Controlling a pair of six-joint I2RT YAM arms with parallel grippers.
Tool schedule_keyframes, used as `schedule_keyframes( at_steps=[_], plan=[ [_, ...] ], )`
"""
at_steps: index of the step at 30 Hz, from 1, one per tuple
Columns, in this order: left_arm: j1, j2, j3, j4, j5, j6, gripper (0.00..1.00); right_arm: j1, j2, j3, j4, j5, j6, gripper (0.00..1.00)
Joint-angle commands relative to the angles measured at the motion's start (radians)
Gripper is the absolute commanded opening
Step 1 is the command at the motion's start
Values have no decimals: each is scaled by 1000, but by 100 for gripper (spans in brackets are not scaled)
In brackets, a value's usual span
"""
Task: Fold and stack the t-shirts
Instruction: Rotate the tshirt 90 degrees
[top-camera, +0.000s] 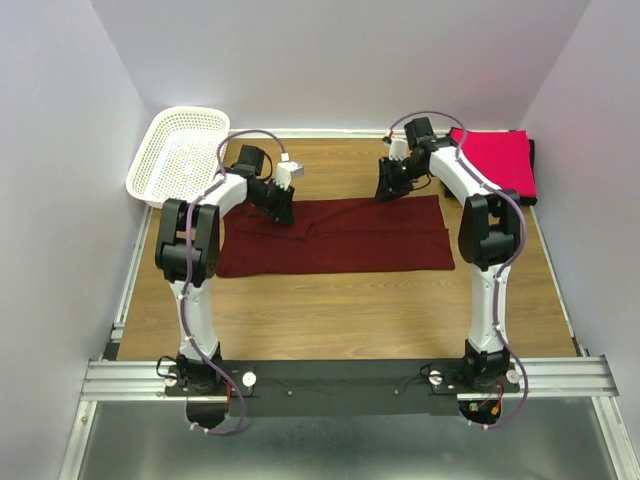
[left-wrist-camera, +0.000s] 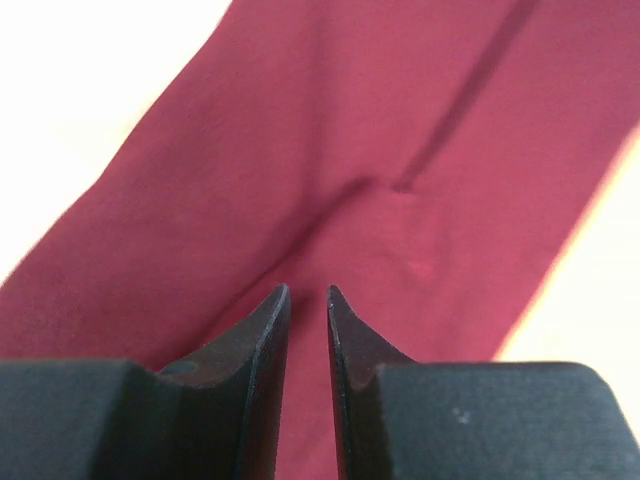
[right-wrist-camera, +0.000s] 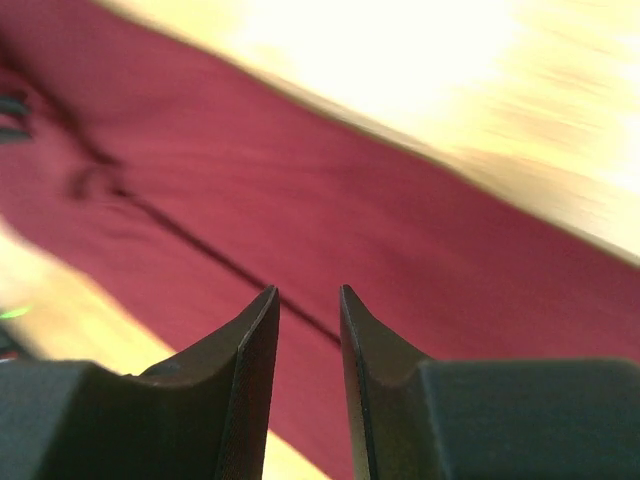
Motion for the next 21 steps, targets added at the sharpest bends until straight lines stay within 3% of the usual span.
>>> schedule_keyframes(
  at_steps=[1,7,13,18,21],
  plan=[
    [-6,87,26,34,-132,-44,28,-18,30,36,-149,205,-189,38],
    [-10,92,40,55,-192,-46,32,-25,21,-15,-168,294,-297,41],
    [-8,-137,-12,74,-310,8,58,-25,-20,-24,-180,389,-418,59],
    [-10,-272,-95,-9,-434,74,94,-25,-9,8,-246,470,-502,79],
    [-10,-301,-152,-49,-455,86,96,-25,4,13,-267,503,-521,85]
  ],
)
